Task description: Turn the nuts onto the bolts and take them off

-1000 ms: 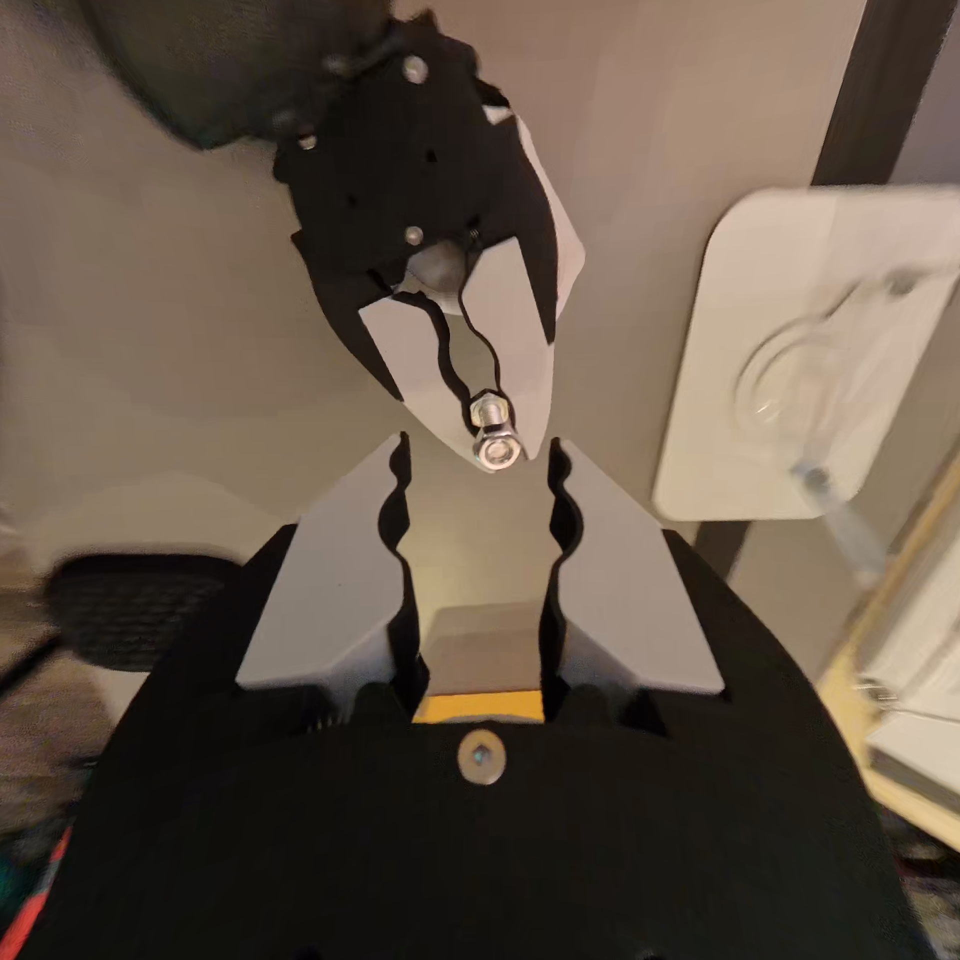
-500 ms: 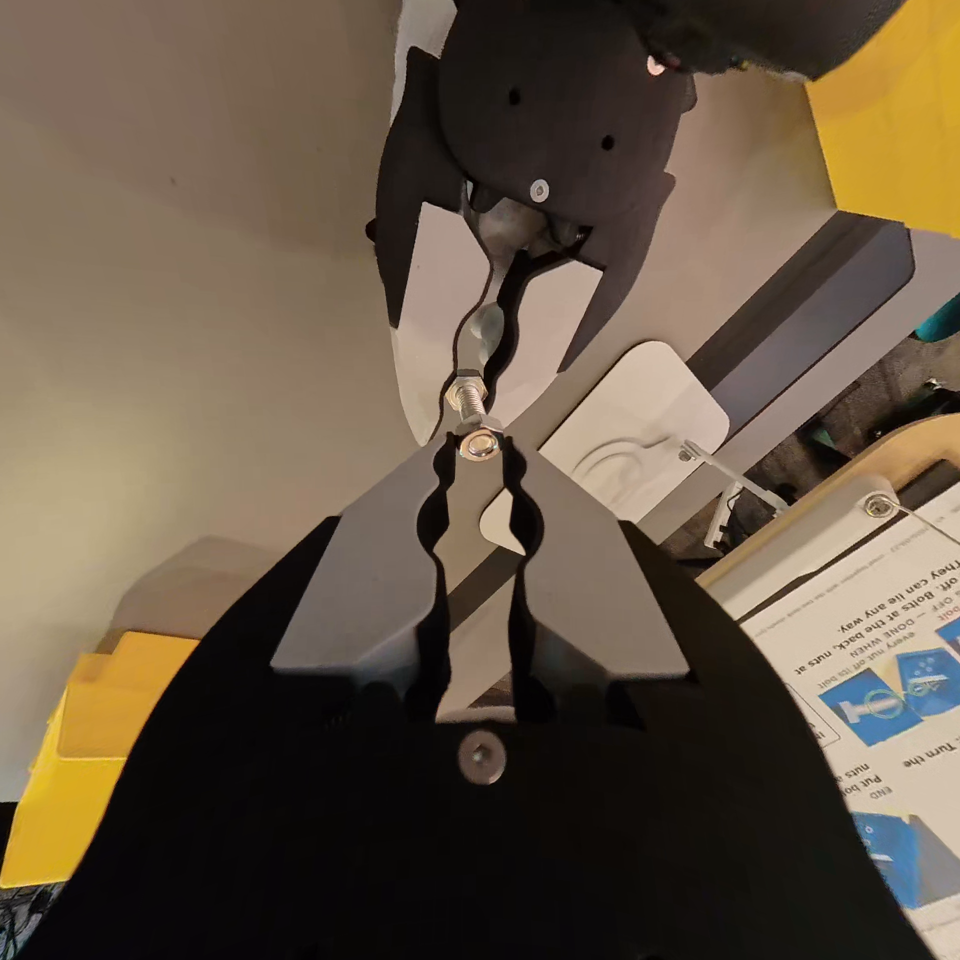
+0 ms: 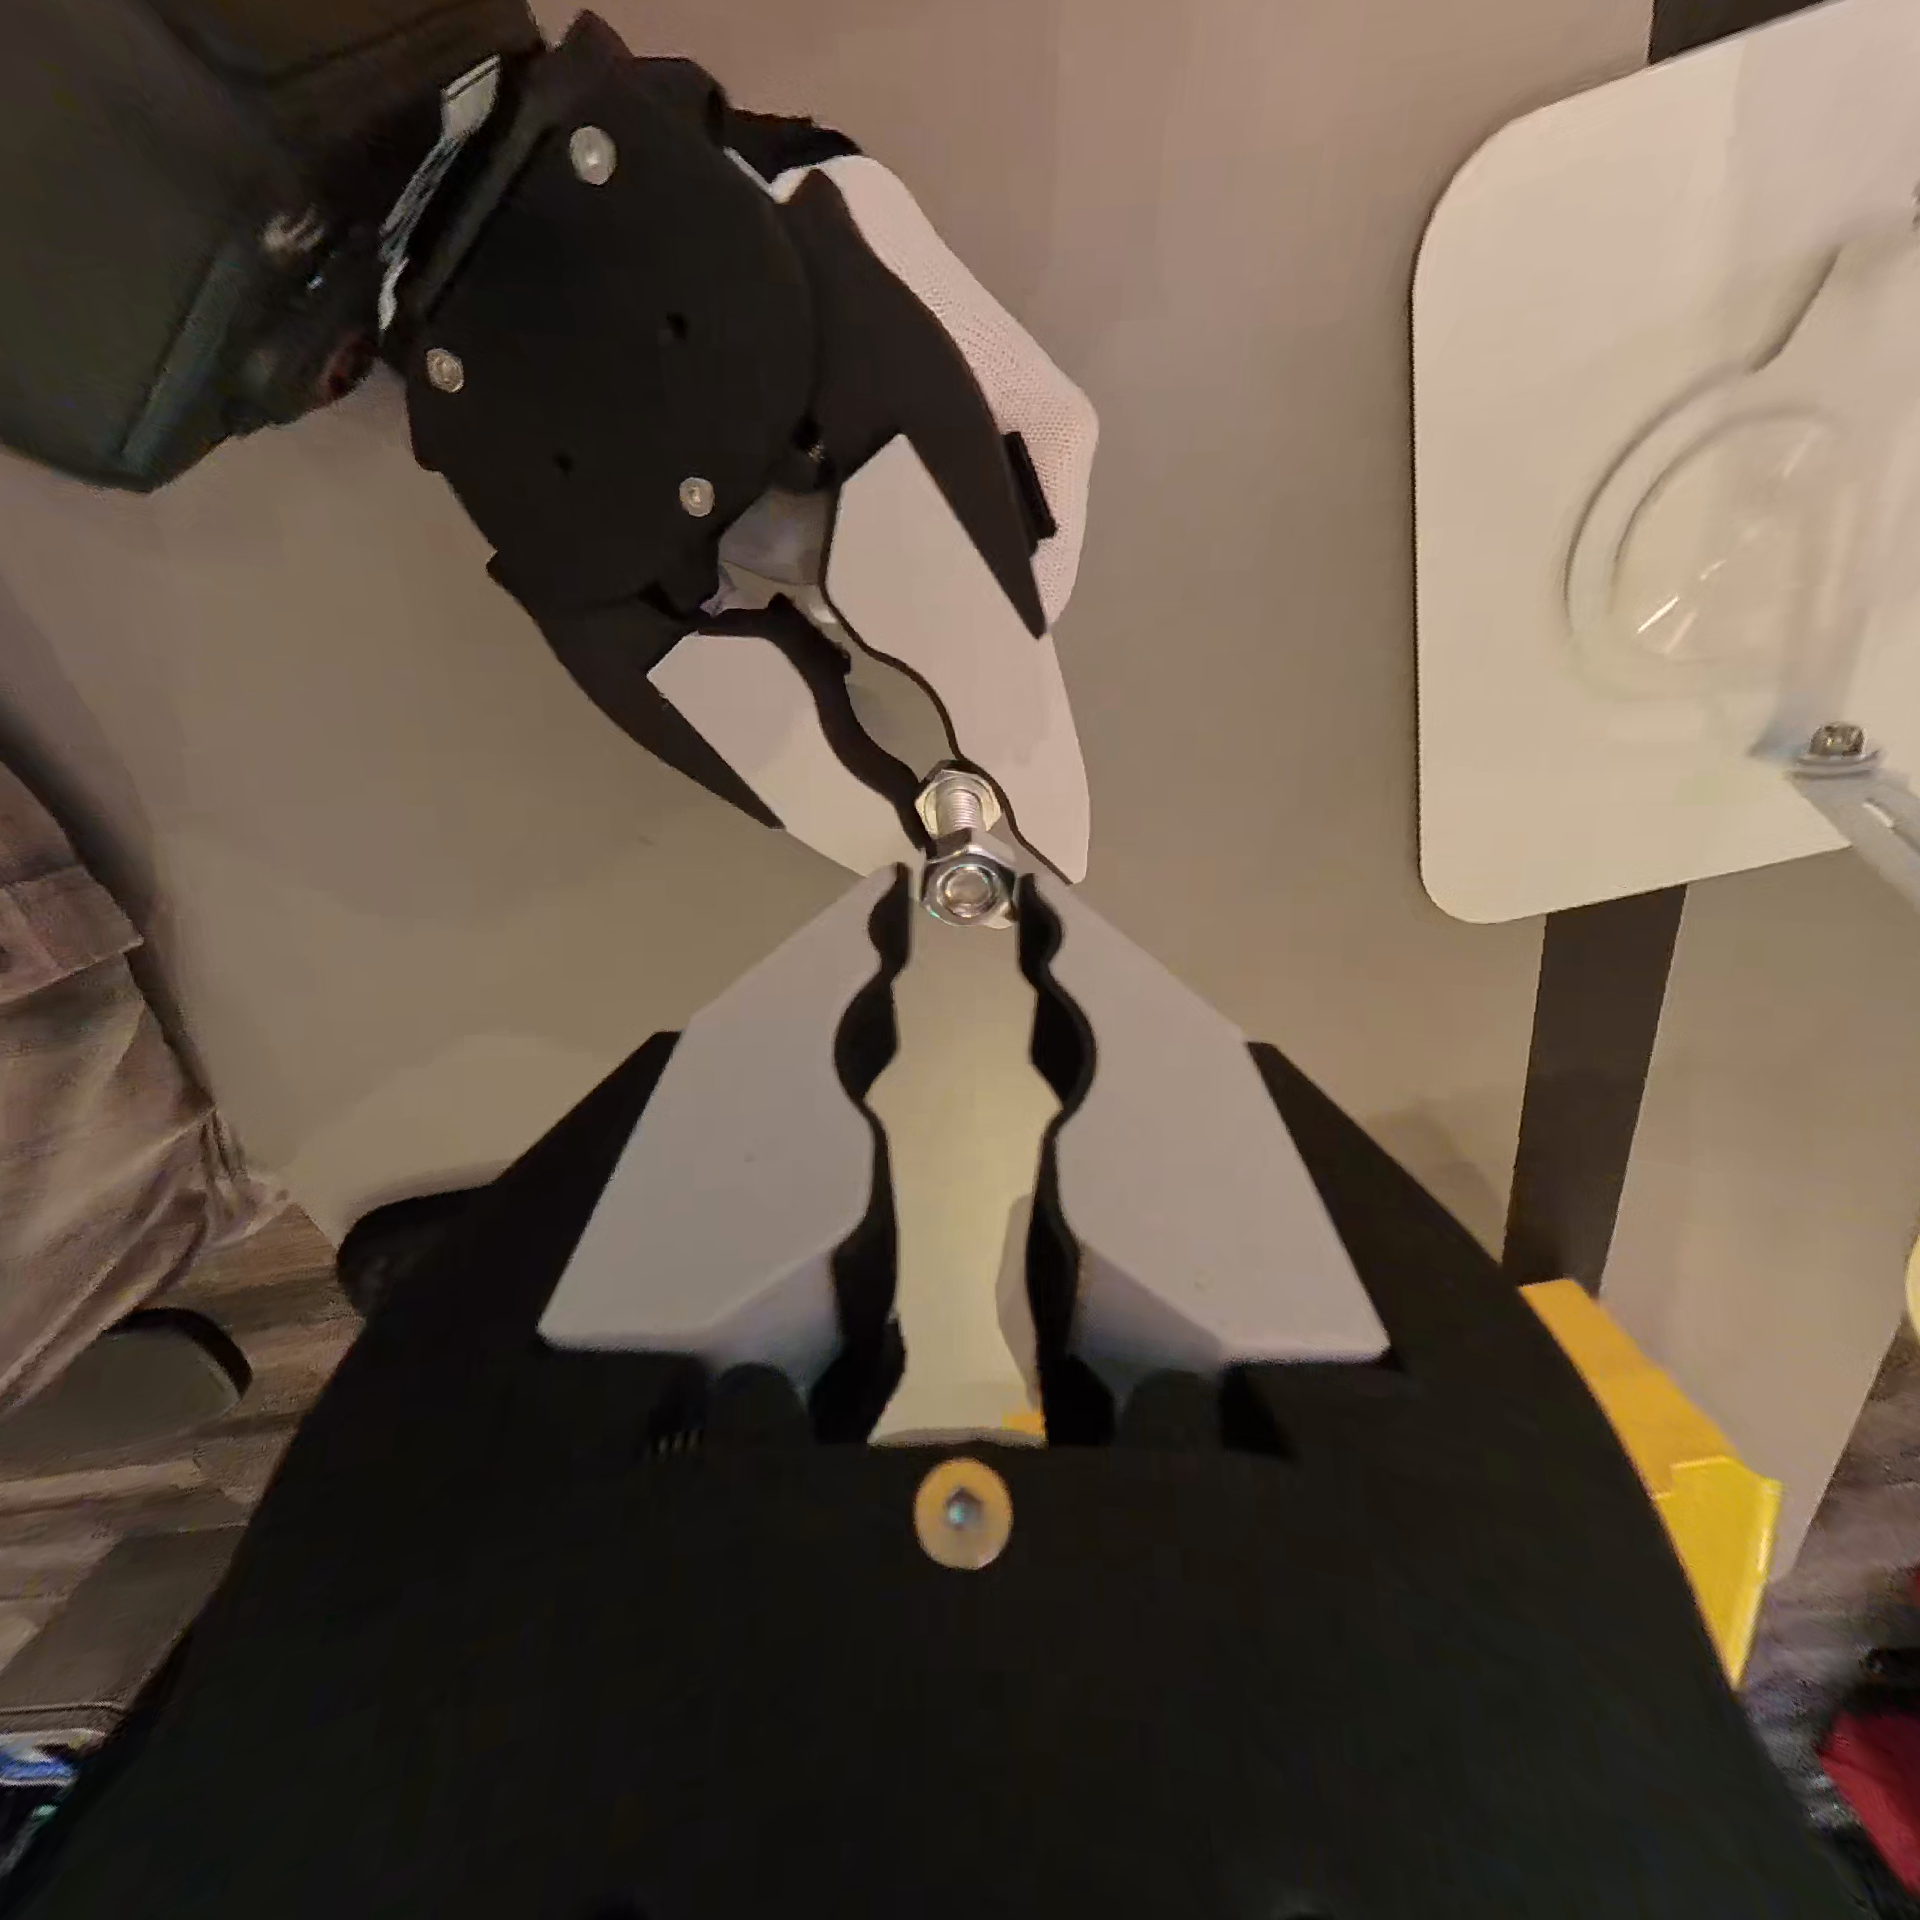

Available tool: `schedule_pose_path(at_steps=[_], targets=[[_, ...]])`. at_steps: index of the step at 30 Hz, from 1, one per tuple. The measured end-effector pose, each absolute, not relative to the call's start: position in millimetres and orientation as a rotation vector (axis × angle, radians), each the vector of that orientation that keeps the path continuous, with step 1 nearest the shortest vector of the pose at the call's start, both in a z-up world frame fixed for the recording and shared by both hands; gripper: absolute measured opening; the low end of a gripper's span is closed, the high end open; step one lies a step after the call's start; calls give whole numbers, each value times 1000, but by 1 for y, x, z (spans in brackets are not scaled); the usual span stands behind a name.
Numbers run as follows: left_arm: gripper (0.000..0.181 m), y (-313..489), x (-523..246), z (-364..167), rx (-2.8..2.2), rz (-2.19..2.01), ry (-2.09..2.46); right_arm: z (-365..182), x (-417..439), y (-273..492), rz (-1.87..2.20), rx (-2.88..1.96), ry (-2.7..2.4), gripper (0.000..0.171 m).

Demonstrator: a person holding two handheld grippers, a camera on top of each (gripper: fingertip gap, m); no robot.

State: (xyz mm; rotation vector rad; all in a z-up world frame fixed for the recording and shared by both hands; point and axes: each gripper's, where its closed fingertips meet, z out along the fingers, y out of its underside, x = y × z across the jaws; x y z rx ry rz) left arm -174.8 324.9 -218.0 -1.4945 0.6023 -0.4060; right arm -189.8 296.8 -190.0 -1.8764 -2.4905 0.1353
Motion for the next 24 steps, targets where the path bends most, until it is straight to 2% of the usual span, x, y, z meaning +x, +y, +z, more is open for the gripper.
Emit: schedule_pose_path(at_steps=[1,2,5,13,19,22,24], targets=[[14,325,-175,-218,-1495,-407,600,-190,-189,297,117,-1829,-2519,35],[14,325,-175,-218,-1495,-407,600,-189,-189,296,97,-1741,-2566,46],[14,325,-175,-218,-1493,-407,601,-180,-196,293,123,-1405,-2670,52],[14,326,-179,-215,-1489,-440,559,-148,-208,286,660,-1324,-2385,50],[14,325,-178,-214,-1484,-453,558,-163,-199,286,941,-1244,-2118,42],[14,324,-177,-214,-1476,-454,564,-169,-199,287,1173,-1182,-1984,30],[14,324,-177,-214,-1475,-454,564,-179,-198,292,1222,-1163,-1946,31]])
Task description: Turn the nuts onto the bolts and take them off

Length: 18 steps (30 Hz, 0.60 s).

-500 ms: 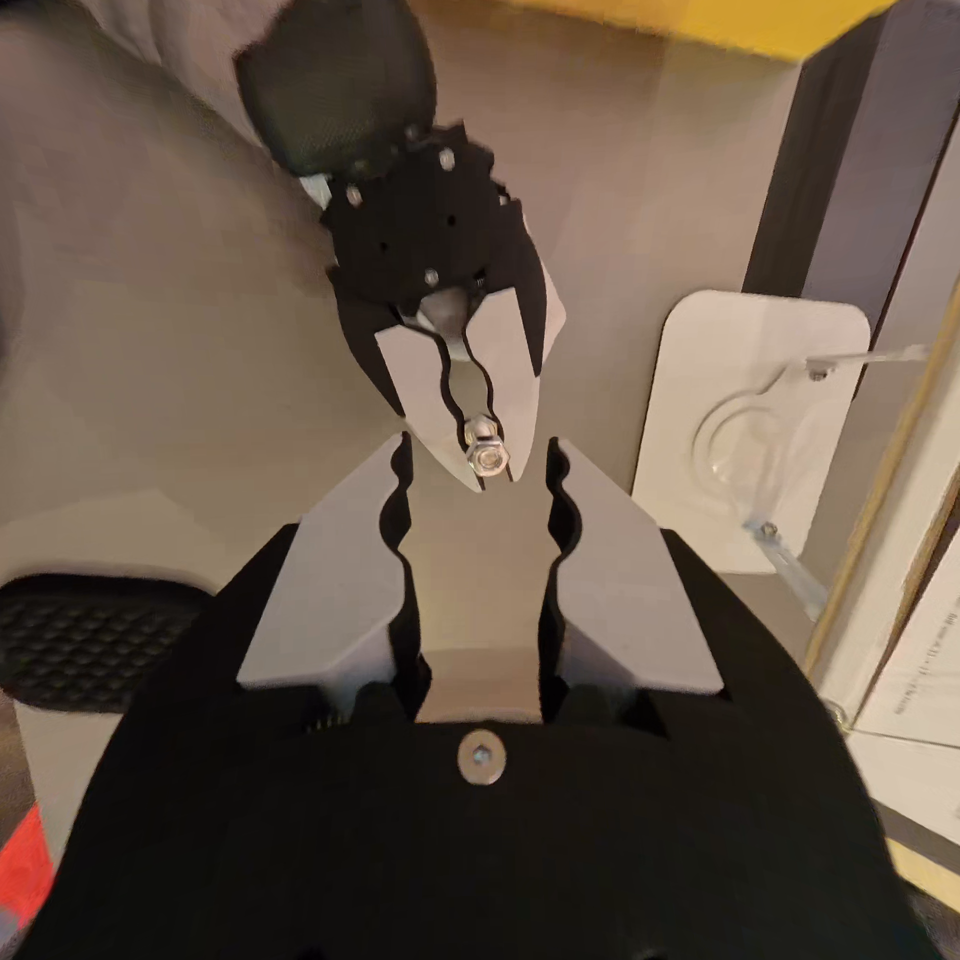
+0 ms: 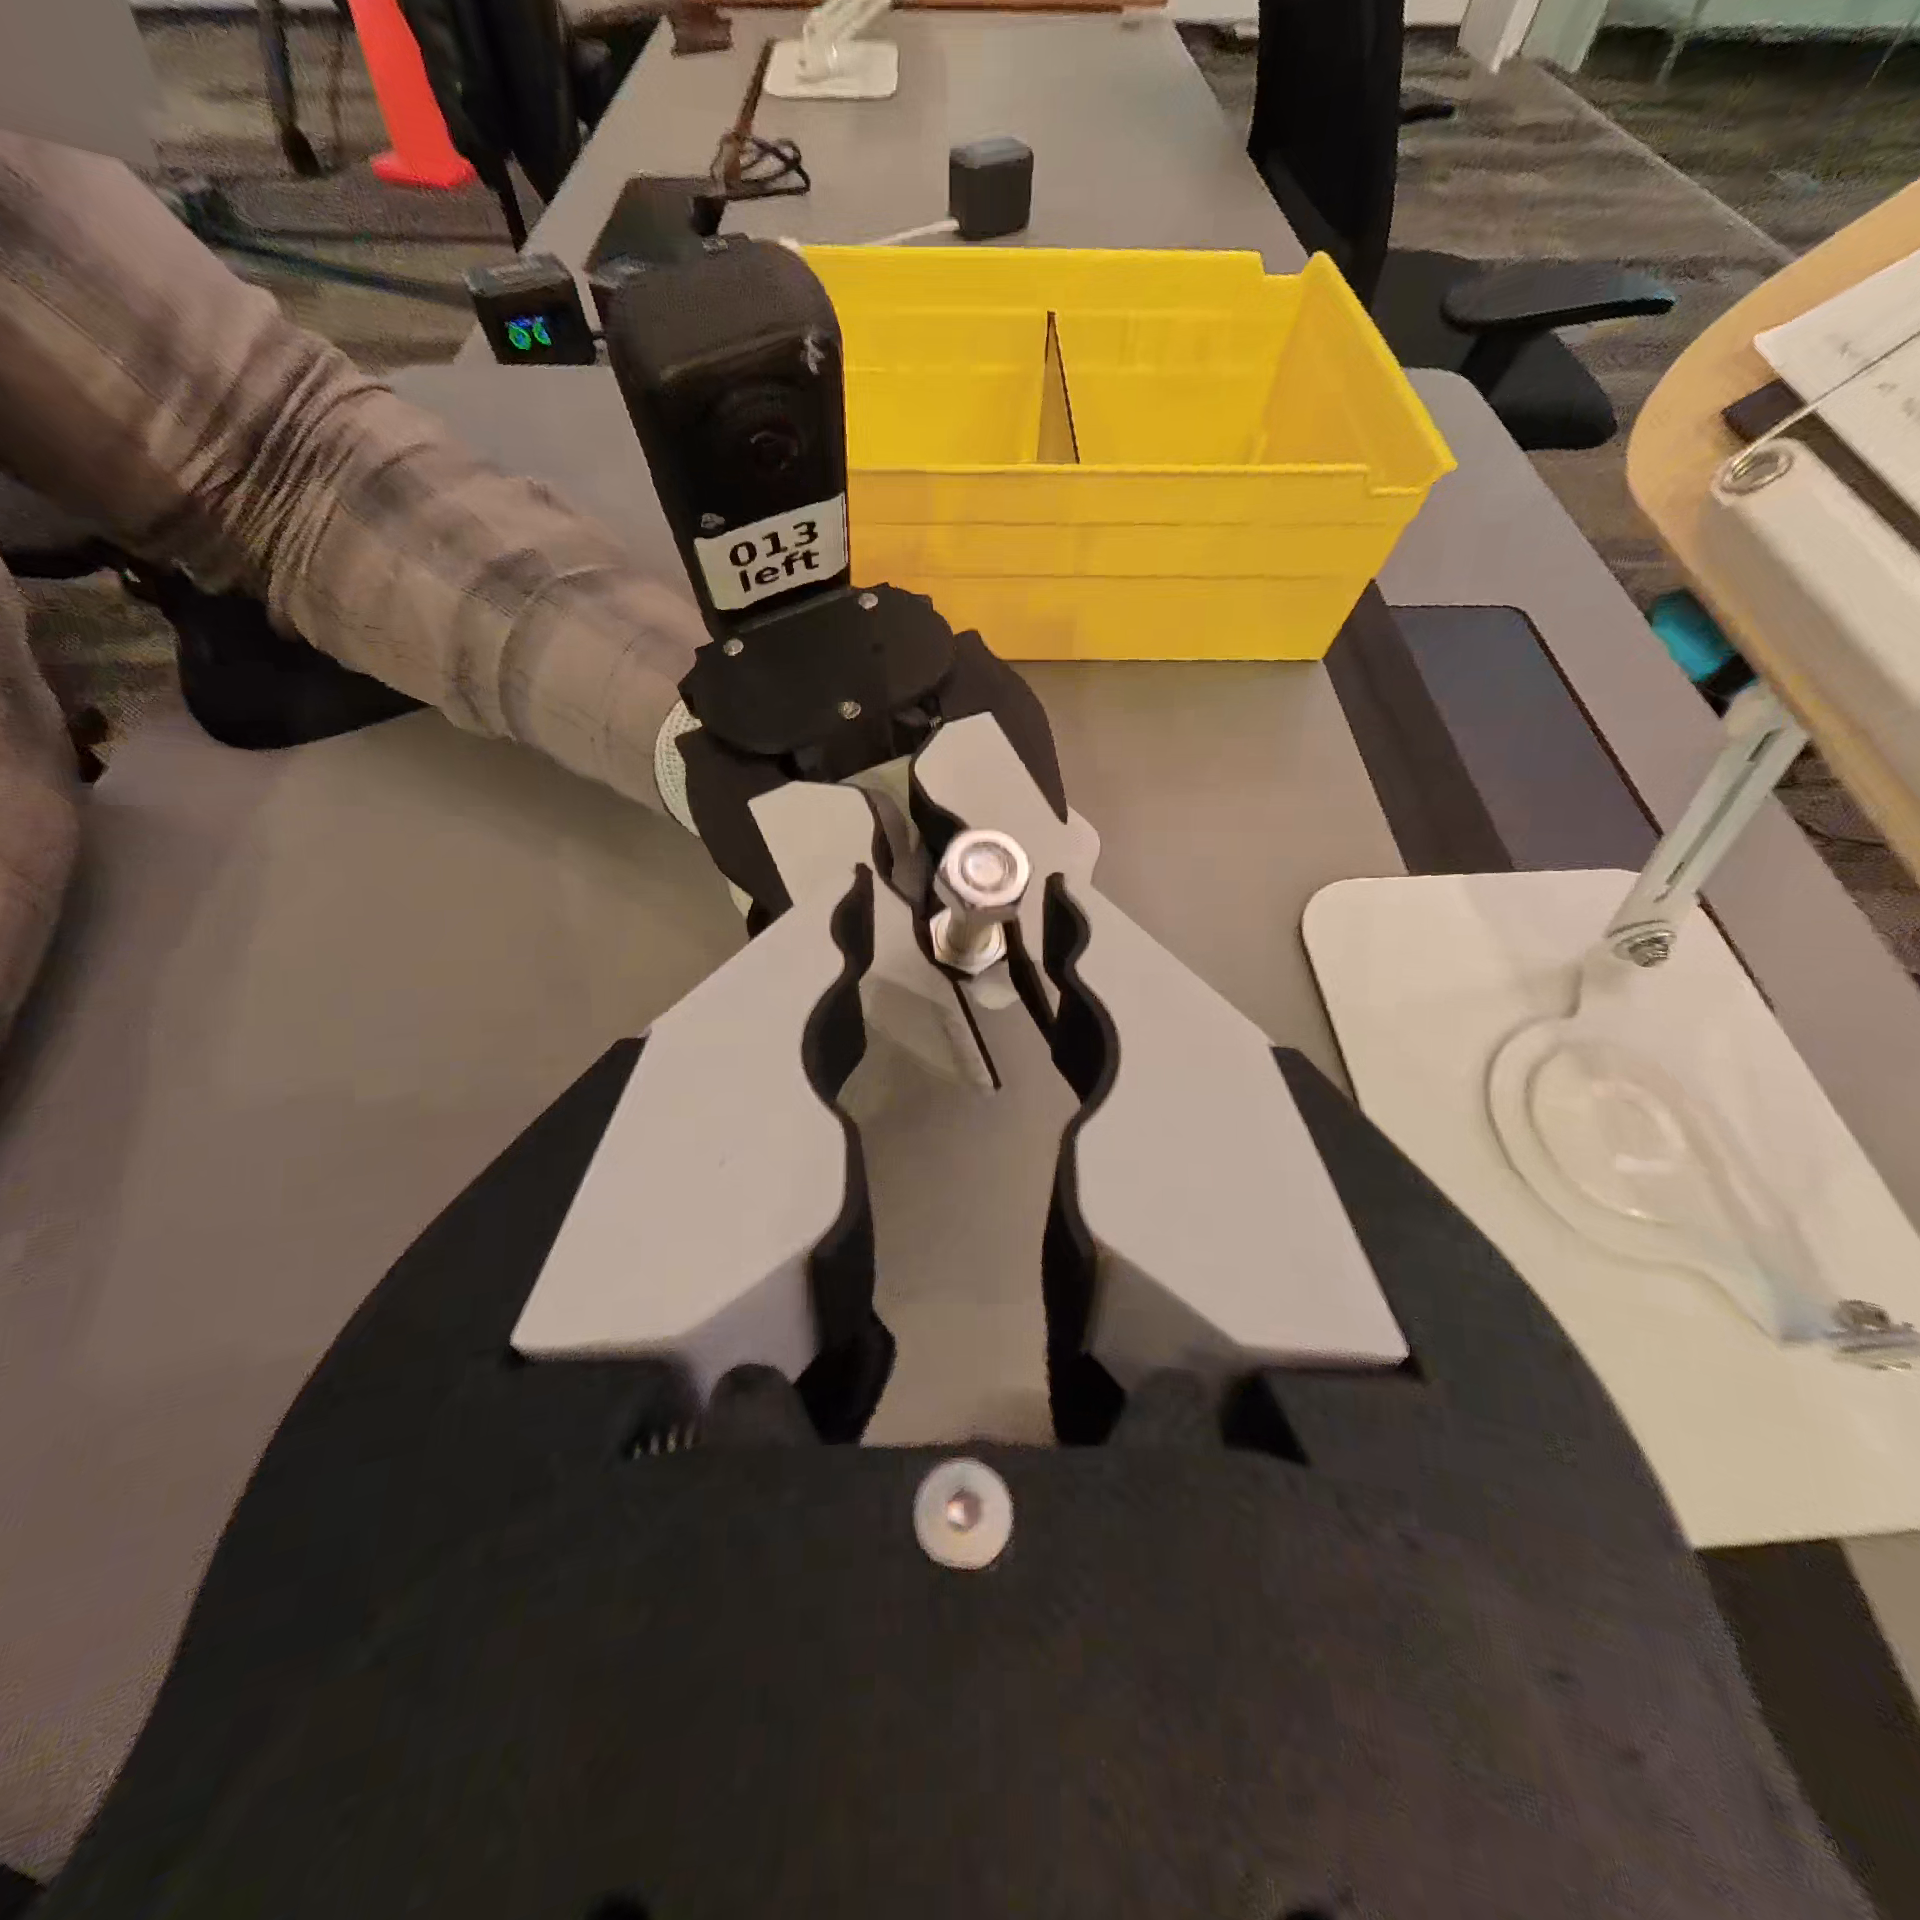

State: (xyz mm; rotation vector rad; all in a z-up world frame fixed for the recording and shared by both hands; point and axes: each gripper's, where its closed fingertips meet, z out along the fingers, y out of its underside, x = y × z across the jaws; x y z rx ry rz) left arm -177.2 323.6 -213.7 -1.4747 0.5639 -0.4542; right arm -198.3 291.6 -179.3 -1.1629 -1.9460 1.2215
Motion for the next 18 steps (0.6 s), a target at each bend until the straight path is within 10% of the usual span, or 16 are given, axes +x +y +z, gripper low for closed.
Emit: schedule_pose_path(at_steps=[18], targets=[[15,325,-179,-214,-1481,-454,551,-179,-212,292,1436,-1119,-1748,16]])
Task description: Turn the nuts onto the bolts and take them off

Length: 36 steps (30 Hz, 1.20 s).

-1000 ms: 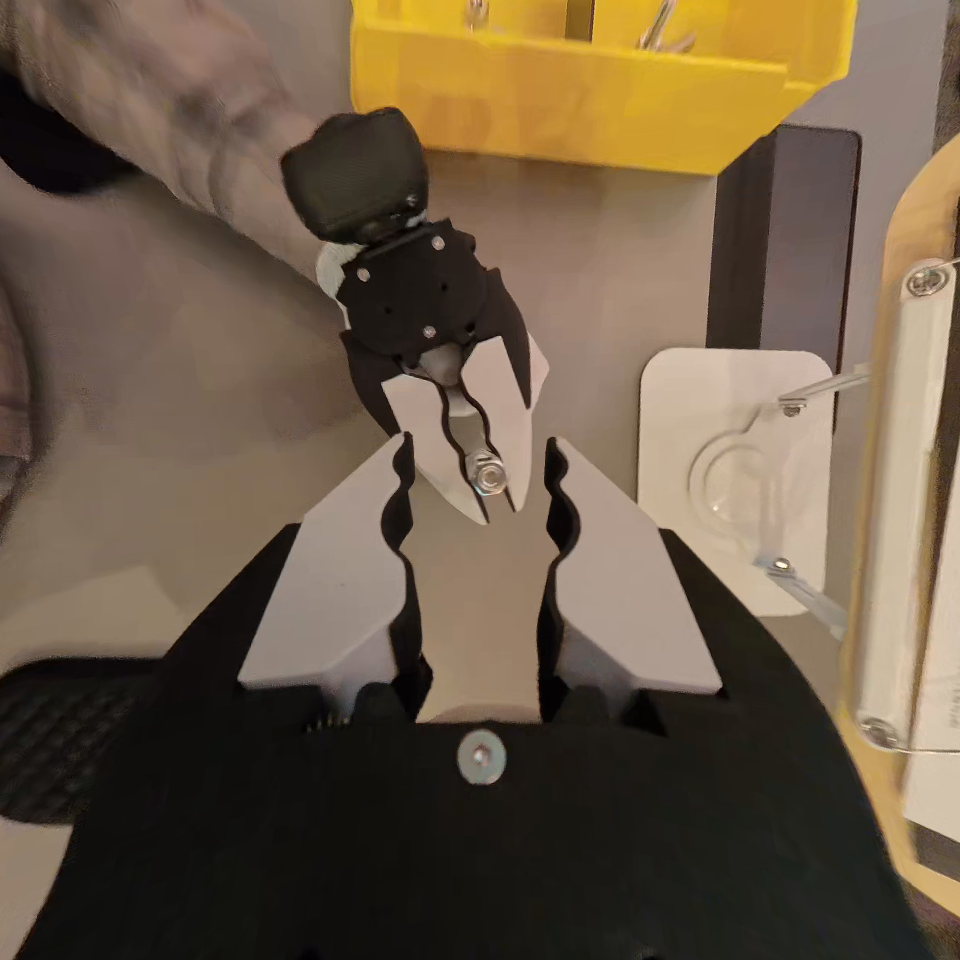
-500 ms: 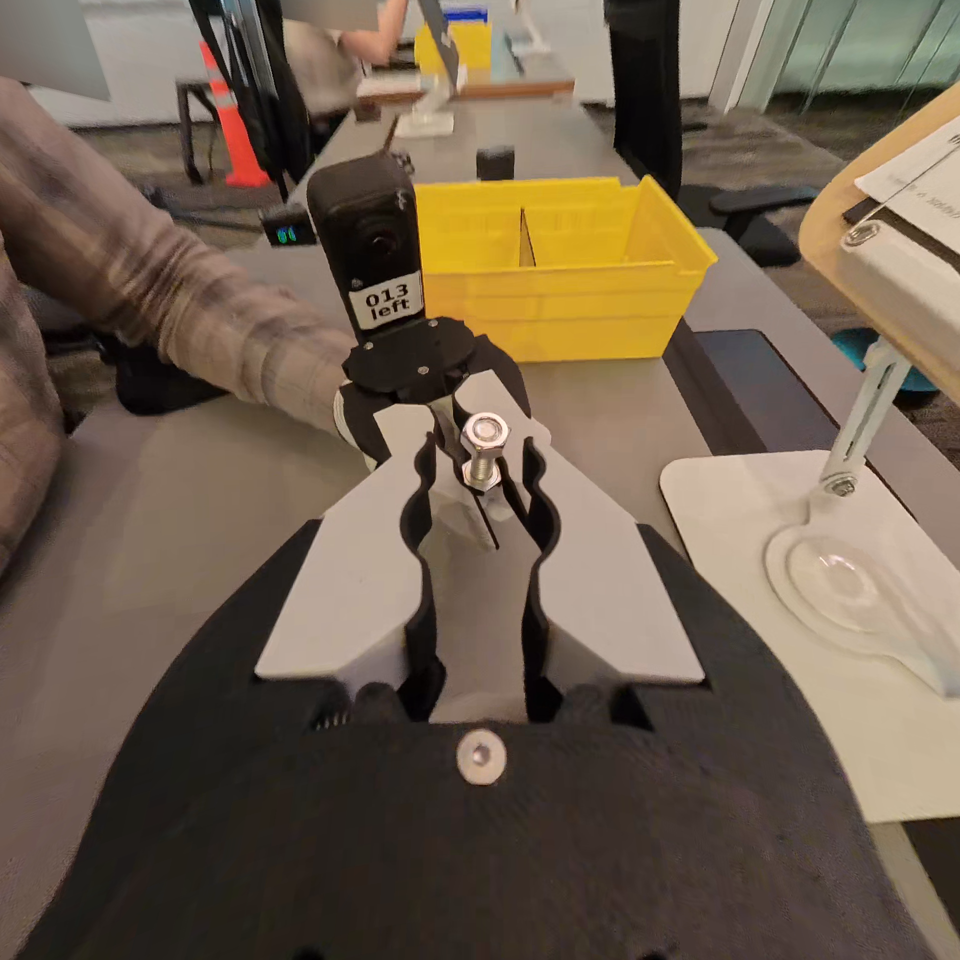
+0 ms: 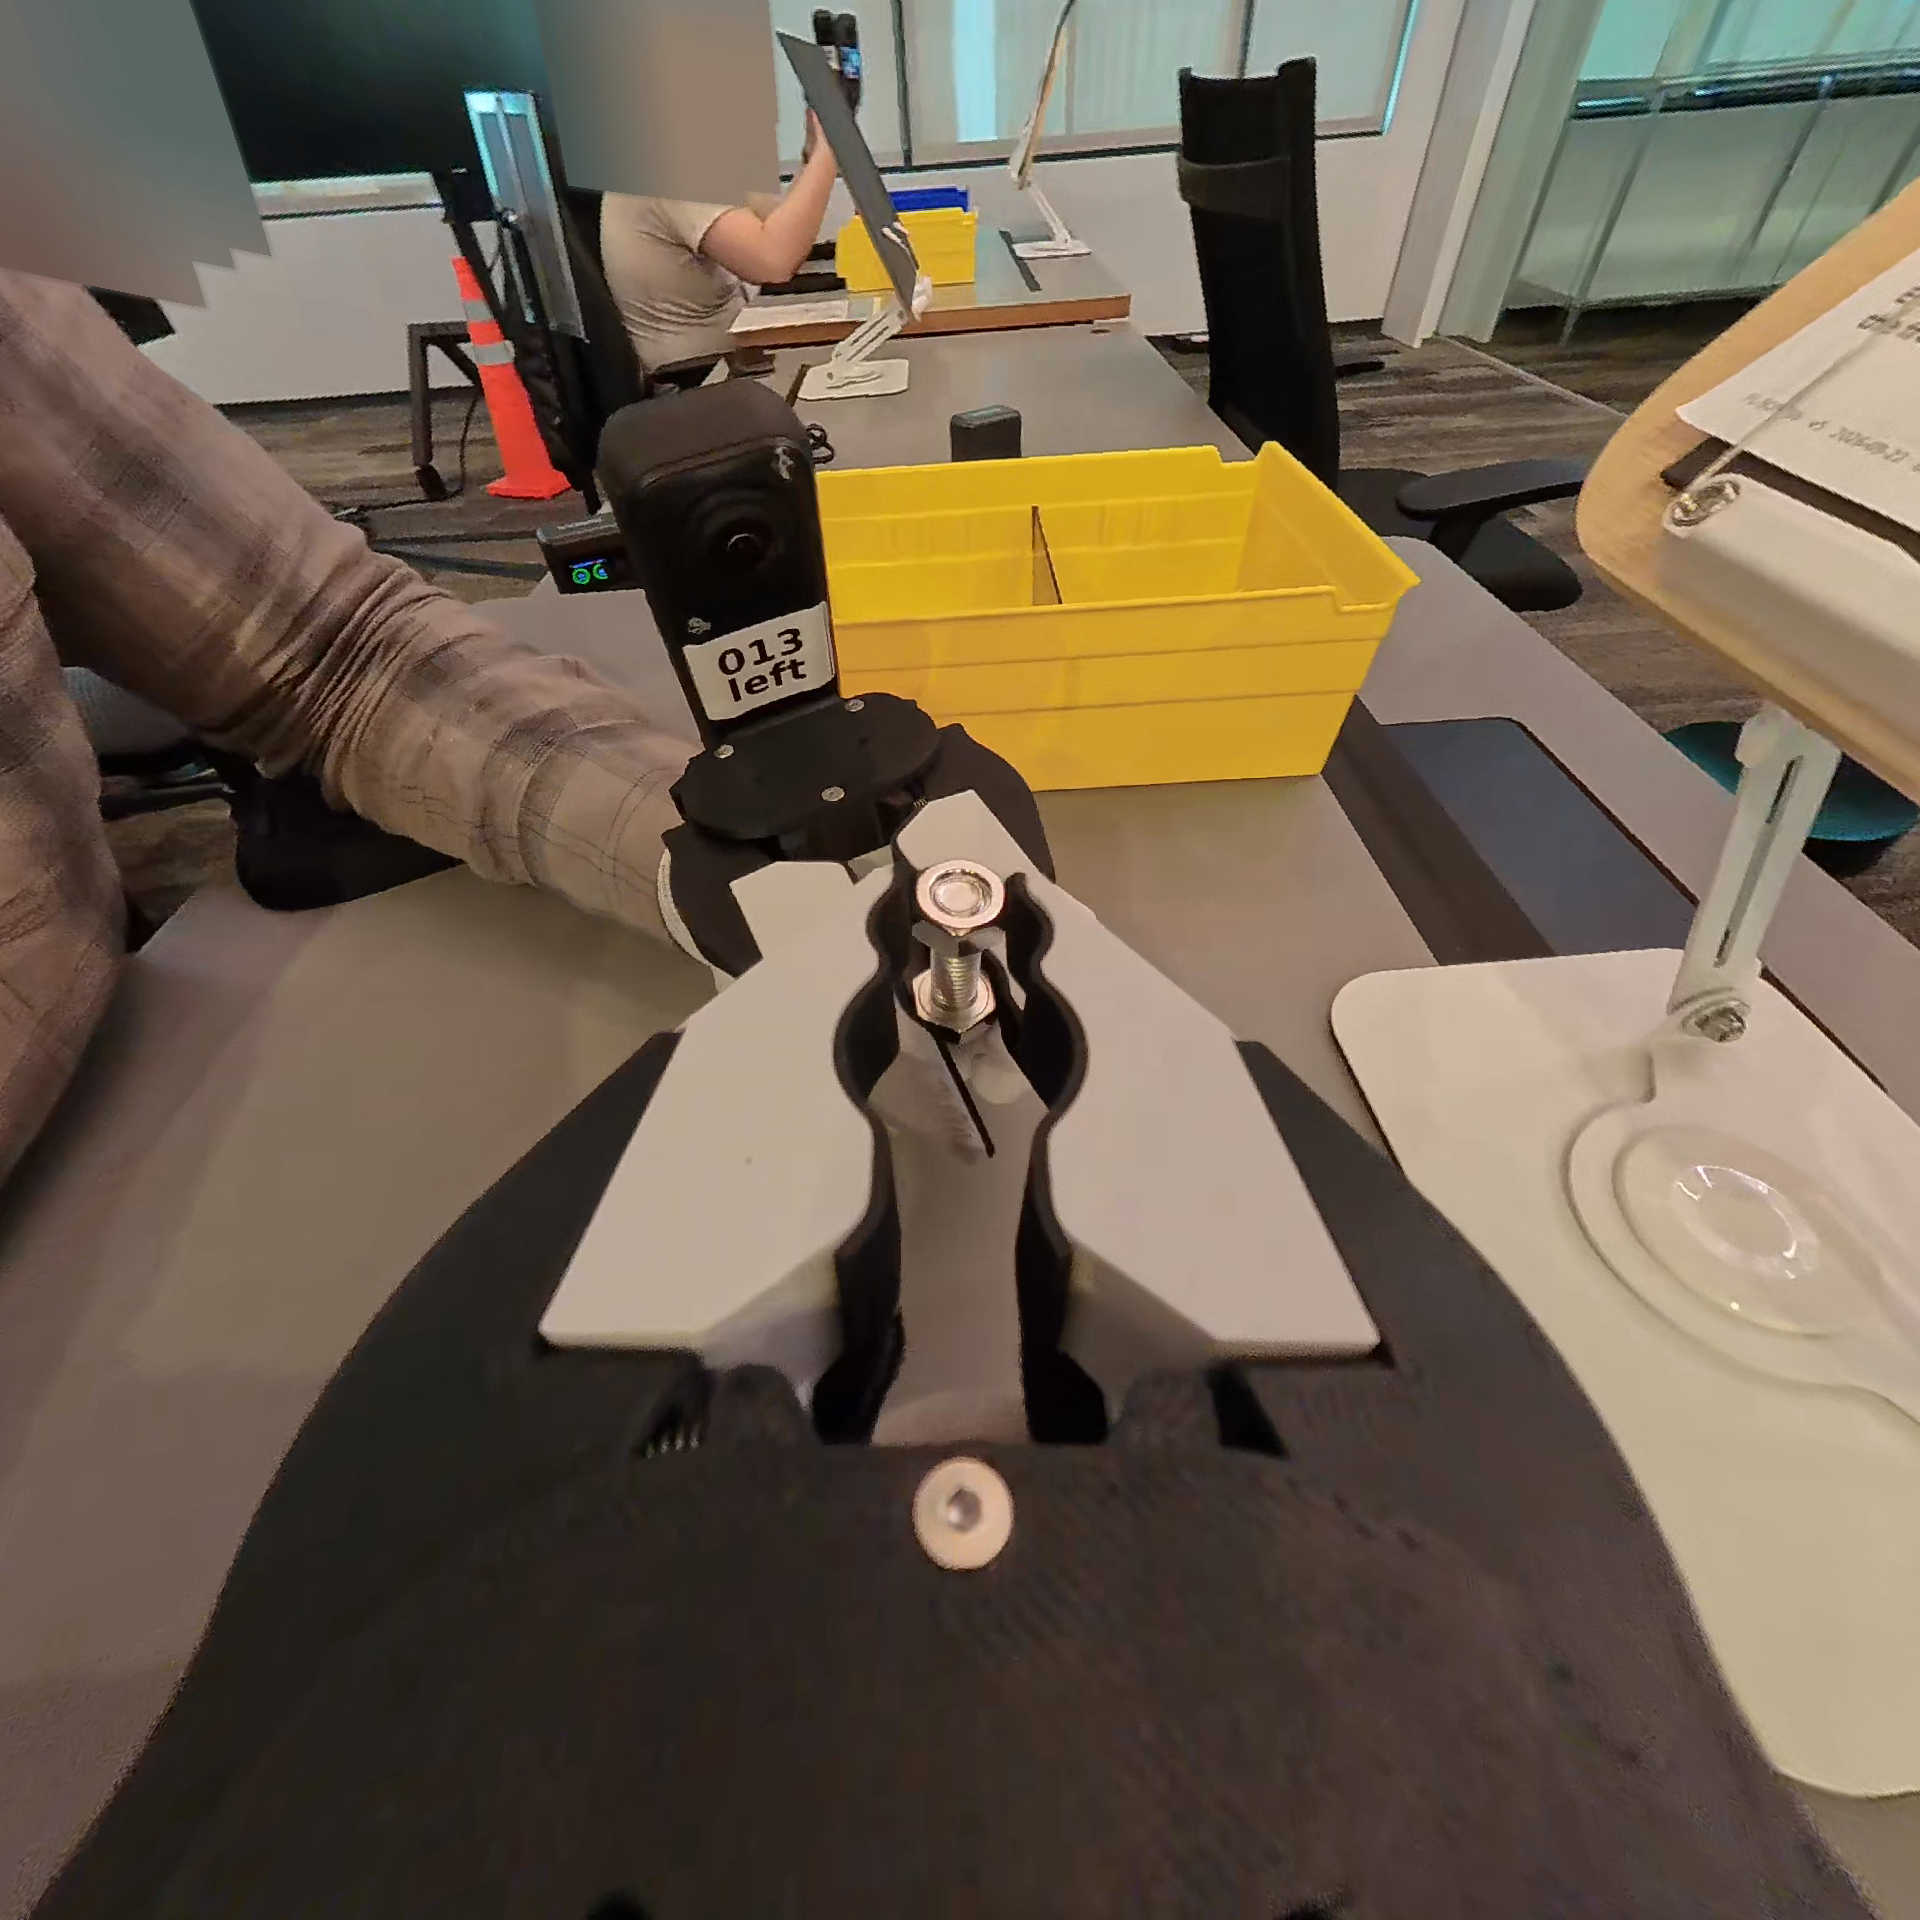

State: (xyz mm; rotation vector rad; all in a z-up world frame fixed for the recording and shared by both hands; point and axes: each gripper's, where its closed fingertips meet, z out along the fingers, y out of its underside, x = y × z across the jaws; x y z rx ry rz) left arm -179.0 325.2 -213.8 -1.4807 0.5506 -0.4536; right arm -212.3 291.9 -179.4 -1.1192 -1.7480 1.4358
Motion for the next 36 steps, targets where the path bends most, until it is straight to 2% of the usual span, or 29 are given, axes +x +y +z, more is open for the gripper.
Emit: schedule_pose_path(at_steps=[13,28,29,30,34,36], targets=[[14,331,-186,-215,-1501,-411,504,-181,-220,302,1081,-1510,-1315,16],[14,331,-185,-216,-1507,-364,515,-179,-215,307,735,-1551,-709,16],[15,331,-185,-216,-1505,-364,516,-180,-214,307,723,-1550,-731,23],[15,330,-184,-216,-1505,-365,520,-177,-214,304,728,-1530,-759,39],[15,330,-183,-216,-1501,-371,530,-157,-204,299,764,-1417,-881,43],[15,329,-183,-216,-1498,-379,529,-150,-204,296,882,-1383,-994,38]])
